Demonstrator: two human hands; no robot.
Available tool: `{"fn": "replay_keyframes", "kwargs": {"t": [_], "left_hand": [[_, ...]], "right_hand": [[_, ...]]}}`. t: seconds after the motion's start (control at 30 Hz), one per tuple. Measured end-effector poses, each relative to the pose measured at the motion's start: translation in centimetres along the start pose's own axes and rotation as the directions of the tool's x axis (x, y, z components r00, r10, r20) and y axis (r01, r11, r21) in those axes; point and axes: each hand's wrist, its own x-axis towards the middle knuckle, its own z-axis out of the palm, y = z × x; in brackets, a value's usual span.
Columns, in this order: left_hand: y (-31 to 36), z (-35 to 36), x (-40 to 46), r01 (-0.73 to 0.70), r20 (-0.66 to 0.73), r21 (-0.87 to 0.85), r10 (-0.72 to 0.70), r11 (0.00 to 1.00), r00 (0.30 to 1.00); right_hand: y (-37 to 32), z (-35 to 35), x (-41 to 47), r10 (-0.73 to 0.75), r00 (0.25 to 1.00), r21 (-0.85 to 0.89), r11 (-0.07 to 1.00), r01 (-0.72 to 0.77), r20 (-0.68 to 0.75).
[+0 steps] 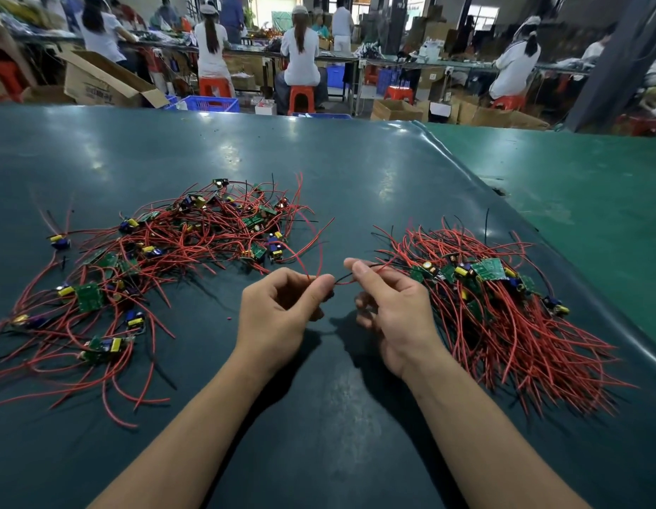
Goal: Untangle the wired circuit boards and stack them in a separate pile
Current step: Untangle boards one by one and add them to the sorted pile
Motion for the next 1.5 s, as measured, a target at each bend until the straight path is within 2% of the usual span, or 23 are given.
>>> {"fn": "replay_keyframes", "kwargs": {"t": [0.13, 0.2, 0.27, 0.33, 0.43, 0.6, 0.7, 0.8, 0.9, 1.0, 1.07, 1.13, 1.23, 1.43, 1.5], "left_hand": [[0.2, -0.6, 0.7, 0.189, -0.032, -0.293, -0.208, 0.937, 0.978], [0.1, -0.8, 0.8, 0.238, -0.025, -0.346, -0.262, 0.908, 0.965], [0.1, -0.7, 0.8, 0.235, -0.023, -0.347, -0.259, 0.908, 0.966], [0.1, -0.8, 0.8, 0.194, -0.056, -0.329, -0.225, 0.924, 0.973], [-0.1, -0.8, 0.6, 0.076, -0.090, -0.182, -0.094, 0.980, 0.992], [-0.5, -0.2, -0.3, -0.063, 0.088, 0.076, 0.056, 0.995, 0.995], [-0.6, -0.3, -0.2, -0.102, 0.028, 0.171, 0.099, 0.980, 0.995], [-0.1, -0.1, -0.2, -0.049, -0.003, 0.114, 0.050, 0.992, 0.999], [0.2, -0.1, 0.0, 0.034, -0.020, -0.030, -0.034, 0.999, 0.999], [0.3, -0.4, 0.5, 0.158, -0.052, -0.216, -0.173, 0.964, 0.984], [0.3, -0.6, 0.7, 0.224, -0.047, -0.291, -0.248, 0.930, 0.968], [0.3, -0.8, 0.9, 0.264, -0.045, -0.350, -0.297, 0.899, 0.954], [0.2, -1.0, 1.3, 0.295, -0.033, -0.418, -0.339, 0.859, 0.940], [0.0, -1.2, 1.3, 0.340, 0.054, -0.420, -0.350, 0.842, 0.935], [0.0, -1.2, 1.2, 0.337, 0.081, -0.395, -0.333, 0.855, 0.939]], "right_hand": [[-0.2, -0.3, 0.4, -0.110, 0.990, 0.024, 0.993, 0.113, -0.087], [-0.4, -0.6, 0.7, -0.126, 0.988, 0.094, 0.986, 0.135, -0.094], [-0.6, -0.9, 0.7, -0.081, 0.994, 0.172, 0.981, 0.094, -0.079], [-0.4, -0.8, 0.6, 0.021, 0.998, 0.183, 0.983, -0.011, -0.053], [0.1, -0.4, 0.2, 0.151, 0.989, 0.011, 0.989, -0.151, -0.006], [0.3, -0.4, 0.0, 0.098, 0.994, -0.168, 0.982, -0.091, 0.037], [0.2, -0.5, 0.0, 0.071, 0.997, -0.262, 0.963, -0.061, 0.032], [0.2, -0.4, -0.1, 0.060, 0.997, -0.296, 0.954, -0.043, 0.048], [0.0, -0.4, 0.1, 0.037, 0.999, -0.194, 0.980, -0.036, -0.001], [-0.5, -0.7, 0.5, -0.031, 0.994, -0.006, 1.000, 0.031, -0.104], [-0.8, -0.8, 0.5, -0.036, 0.994, 0.138, 0.989, 0.050, -0.106], [-1.0, -0.9, 0.4, -0.024, 0.999, 0.260, 0.965, 0.035, -0.043], [-1.1, -1.0, 0.3, -0.007, 0.997, 0.349, 0.937, -0.020, 0.076], [-1.0, -1.2, 0.4, 0.103, 0.951, 0.422, 0.878, -0.225, 0.293], [-1.0, -1.2, 0.6, 0.134, 0.948, 0.415, 0.875, -0.250, 0.287]]}}
